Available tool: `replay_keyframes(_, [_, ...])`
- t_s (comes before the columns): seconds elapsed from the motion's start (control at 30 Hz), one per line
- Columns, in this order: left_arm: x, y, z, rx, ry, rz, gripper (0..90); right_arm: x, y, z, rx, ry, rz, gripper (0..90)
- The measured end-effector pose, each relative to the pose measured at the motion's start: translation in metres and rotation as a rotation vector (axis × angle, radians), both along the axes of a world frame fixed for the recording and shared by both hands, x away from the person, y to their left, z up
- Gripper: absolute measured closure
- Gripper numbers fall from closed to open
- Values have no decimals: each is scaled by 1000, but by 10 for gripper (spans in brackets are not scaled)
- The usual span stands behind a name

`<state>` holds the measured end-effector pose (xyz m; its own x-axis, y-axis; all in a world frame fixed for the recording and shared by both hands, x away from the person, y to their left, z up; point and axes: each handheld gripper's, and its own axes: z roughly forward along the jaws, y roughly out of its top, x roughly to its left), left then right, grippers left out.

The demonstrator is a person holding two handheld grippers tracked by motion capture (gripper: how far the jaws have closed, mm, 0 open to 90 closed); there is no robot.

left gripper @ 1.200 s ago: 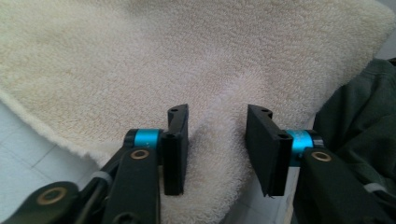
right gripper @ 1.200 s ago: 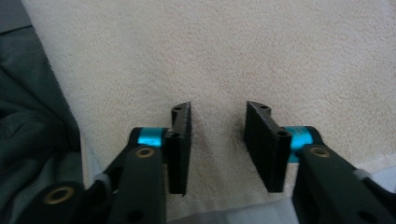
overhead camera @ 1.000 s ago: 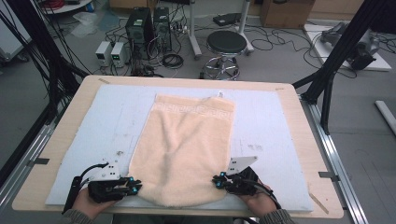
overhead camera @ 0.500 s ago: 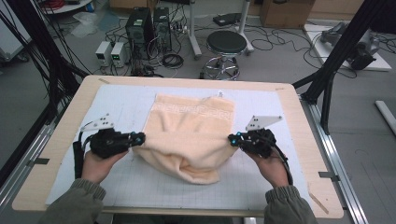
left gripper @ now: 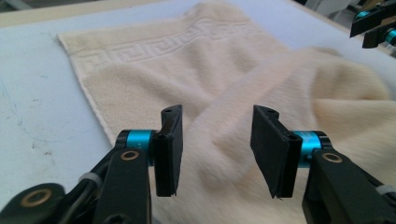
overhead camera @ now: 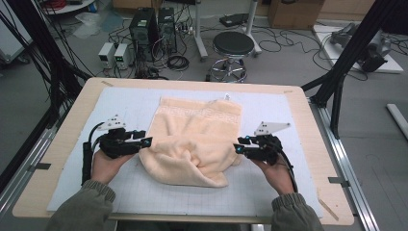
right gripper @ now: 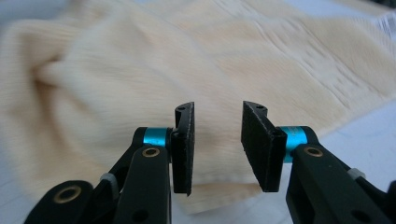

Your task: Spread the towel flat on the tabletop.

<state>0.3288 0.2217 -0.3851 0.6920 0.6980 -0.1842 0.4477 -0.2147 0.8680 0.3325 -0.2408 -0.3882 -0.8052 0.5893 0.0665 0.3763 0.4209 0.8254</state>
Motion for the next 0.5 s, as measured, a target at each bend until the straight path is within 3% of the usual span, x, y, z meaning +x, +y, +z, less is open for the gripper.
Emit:
replay_keyframes(0.03, [-15, 2, 2, -10, -28, -24, 537, -9, 0, 2, 11, -32, 22, 647])
replay_keyframes(0.1, [-30, 1, 2, -38, -29, -54, 522, -24, 1, 4, 11, -61, 54, 637])
replay_keyframes(0.23, [-53, -11, -7, -45, -27, -119, 492, -45, 9, -4, 10, -58, 124, 609])
replay_keyframes(0.27, [-68, -23, -16, -7, -28, -161, 470, -49, 12, -9, 14, -56, 140, 605])
replay_keyframes(0.3, [-73, -29, -20, 4, -30, -178, 457, -51, 15, -12, 8, -53, 149, 602])
replay_keyframes(0.37, [-73, -29, -20, 4, -30, -178, 447, -52, 18, -14, 4, -56, 156, 602])
replay_keyframes(0.4, [-82, -42, -27, 46, -26, -233, 443, -53, 23, -21, 9, -50, 172, 602])
replay_keyframes(0.5, [-81, -57, -37, 114, 14, -280, 448, -52, 29, -26, -8, -34, 185, 603])
